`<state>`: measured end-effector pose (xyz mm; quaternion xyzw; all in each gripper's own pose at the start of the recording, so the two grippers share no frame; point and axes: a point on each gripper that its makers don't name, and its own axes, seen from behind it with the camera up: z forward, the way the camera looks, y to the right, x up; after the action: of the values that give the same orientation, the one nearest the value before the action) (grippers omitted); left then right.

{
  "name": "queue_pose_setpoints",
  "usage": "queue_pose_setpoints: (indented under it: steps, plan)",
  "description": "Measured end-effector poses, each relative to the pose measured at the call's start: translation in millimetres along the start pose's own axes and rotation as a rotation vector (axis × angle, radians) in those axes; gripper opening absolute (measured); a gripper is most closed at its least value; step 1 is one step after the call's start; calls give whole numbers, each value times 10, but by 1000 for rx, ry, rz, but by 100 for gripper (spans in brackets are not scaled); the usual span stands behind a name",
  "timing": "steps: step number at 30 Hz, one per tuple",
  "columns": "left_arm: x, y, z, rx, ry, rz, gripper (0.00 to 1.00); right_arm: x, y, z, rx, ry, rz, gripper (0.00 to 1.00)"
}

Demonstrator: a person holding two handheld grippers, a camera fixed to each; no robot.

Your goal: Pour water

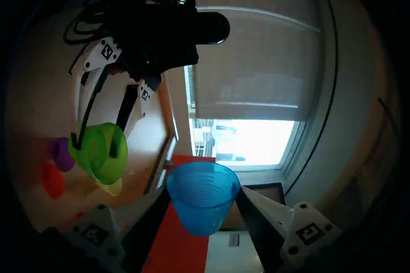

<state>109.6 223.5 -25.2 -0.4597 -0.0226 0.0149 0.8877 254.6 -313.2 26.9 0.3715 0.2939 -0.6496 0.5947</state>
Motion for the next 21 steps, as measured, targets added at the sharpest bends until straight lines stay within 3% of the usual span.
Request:
queue_pose_setpoints:
  steps: [21]
  plan:
    - [-8, -12, -16, 2, -1, 1, 83, -22, -20, 10, 2, -1, 14, 90]
